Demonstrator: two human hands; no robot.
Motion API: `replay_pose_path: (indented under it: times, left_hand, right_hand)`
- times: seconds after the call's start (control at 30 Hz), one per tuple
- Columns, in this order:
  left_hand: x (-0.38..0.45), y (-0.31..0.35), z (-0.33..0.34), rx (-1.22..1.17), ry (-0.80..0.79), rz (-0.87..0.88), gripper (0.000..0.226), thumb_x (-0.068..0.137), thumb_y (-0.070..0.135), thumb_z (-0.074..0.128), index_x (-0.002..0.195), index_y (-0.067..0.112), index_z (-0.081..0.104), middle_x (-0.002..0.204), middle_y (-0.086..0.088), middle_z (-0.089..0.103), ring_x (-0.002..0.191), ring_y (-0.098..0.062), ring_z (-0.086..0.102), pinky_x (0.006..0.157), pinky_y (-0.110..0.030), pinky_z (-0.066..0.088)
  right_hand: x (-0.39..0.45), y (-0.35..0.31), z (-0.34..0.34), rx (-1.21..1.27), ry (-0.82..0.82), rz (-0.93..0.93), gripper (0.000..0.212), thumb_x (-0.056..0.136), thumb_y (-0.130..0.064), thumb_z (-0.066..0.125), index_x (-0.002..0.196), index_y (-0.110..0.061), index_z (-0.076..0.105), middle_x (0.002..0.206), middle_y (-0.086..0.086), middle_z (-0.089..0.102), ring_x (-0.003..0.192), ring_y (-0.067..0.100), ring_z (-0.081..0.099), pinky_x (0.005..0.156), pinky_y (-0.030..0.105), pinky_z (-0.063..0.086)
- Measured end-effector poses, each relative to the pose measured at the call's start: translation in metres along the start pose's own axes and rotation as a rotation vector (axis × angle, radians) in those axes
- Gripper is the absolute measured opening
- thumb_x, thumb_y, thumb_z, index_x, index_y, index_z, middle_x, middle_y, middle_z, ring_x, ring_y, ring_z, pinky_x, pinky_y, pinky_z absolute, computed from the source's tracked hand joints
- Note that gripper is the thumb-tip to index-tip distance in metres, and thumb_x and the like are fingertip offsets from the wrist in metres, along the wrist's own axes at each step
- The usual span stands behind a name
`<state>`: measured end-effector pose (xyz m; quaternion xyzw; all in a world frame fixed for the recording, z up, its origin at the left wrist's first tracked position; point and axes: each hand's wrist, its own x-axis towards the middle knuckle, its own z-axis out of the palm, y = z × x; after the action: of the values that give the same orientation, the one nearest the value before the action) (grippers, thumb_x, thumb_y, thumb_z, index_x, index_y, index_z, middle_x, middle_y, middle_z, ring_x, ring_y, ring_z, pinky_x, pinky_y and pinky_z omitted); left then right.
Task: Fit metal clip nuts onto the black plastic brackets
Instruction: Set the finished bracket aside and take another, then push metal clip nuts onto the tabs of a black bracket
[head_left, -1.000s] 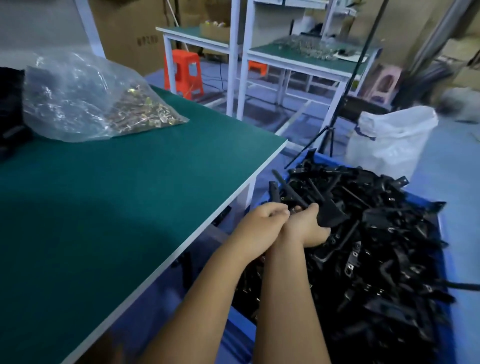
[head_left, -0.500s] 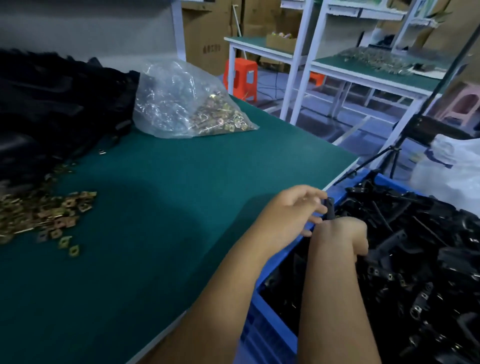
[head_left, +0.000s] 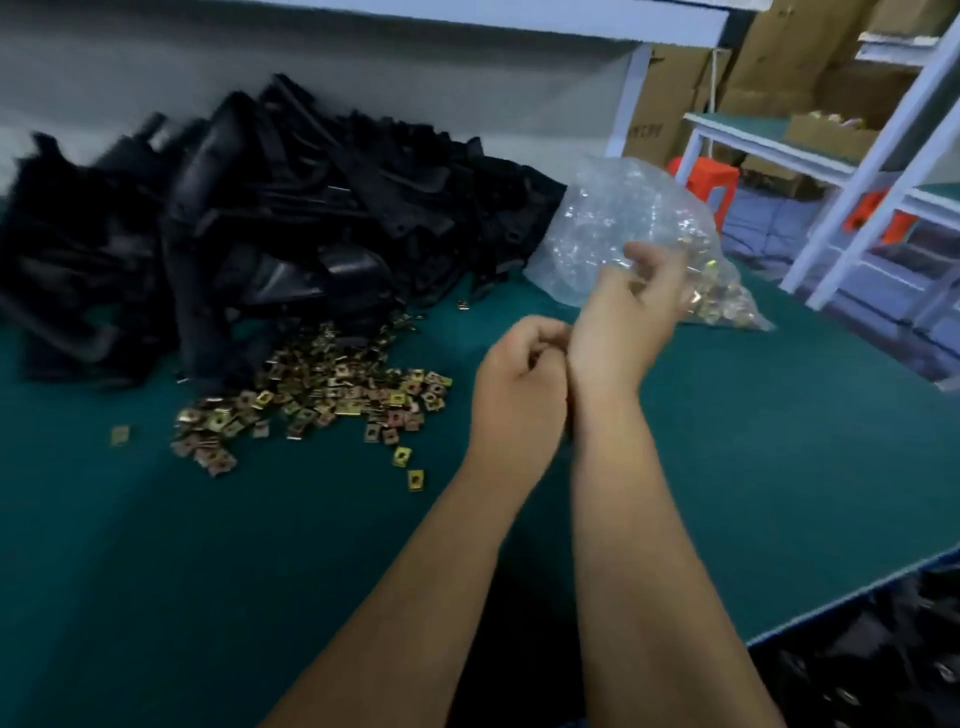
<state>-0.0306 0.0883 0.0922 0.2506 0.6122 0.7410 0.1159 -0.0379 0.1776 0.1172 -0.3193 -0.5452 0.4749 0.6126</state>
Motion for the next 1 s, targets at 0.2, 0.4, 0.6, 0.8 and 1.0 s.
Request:
replay_pose_path:
  times: [0.2, 0.4, 0.6, 0.8, 1.0]
  left_hand:
    - [0.020, -0.010, -0.114, 0.403, 0.250, 0.033, 0.033, 0.098, 0.004, 0.048, 0.083, 0.030, 0.061, 0.077, 0.018, 0.063, 0.069, 0.000, 0.056, 0.064, -0.019, 0.045]
    - [0.023, -0.022, -0.134, 0.537, 0.293, -0.126, 0.029, 0.098, 0.015, 0.047, 0.081, 0.035, 0.062, 0.065, 0.003, 0.061, 0.048, -0.006, 0.046, 0.049, -0.028, 0.035]
    - [0.025, -0.020, -0.130, 0.688, 0.255, -0.182, 0.025, 0.096, 0.020, 0.049, 0.084, 0.037, 0.063, 0.060, 0.012, 0.054, 0.044, -0.002, 0.046, 0.046, -0.023, 0.028]
    - [0.026, -0.020, -0.131, 0.669, 0.263, -0.177, 0.024, 0.095, 0.021, 0.050, 0.085, 0.037, 0.064, 0.061, 0.013, 0.056, 0.045, -0.003, 0.047, 0.048, -0.024, 0.029]
    - [0.025, -0.020, -0.133, 0.633, 0.236, -0.183, 0.025, 0.094, 0.021, 0.049, 0.085, 0.038, 0.064, 0.057, 0.026, 0.056, 0.045, -0.003, 0.046, 0.053, -0.026, 0.033]
  right_hand:
    - [-0.045, 0.044, 0.070, -0.338, -0.527, 0.093, 0.040, 0.093, -0.014, 0.050, 0.132, -0.023, 0.054, 0.120, -0.001, 0.039, 0.099, 0.003, 0.054, 0.077, 0.014, 0.037]
    - [-0.032, 0.062, 0.092, -0.394, -0.537, 0.024, 0.051, 0.093, -0.022, 0.052, 0.140, -0.038, 0.046, 0.140, 0.000, 0.030, 0.113, 0.021, 0.050, 0.093, 0.038, 0.049]
    - [-0.010, 0.059, 0.109, -0.579, -0.430, -0.199, 0.056, 0.095, -0.018, 0.051, 0.147, -0.033, 0.042, 0.152, 0.016, 0.027, 0.139, 0.030, 0.026, 0.115, 0.040, 0.020]
    - [0.028, 0.051, 0.132, -0.544, -0.543, 0.261, 0.047, 0.098, -0.035, 0.041, 0.145, -0.036, 0.045, 0.145, 0.002, 0.043, 0.140, 0.027, 0.028, 0.118, 0.044, 0.021]
    - [-0.017, 0.040, 0.114, -0.161, -0.329, -0.056, 0.027, 0.096, -0.007, 0.054, 0.119, -0.010, 0.070, 0.106, -0.006, 0.050, 0.103, 0.009, 0.052, 0.089, 0.003, 0.036]
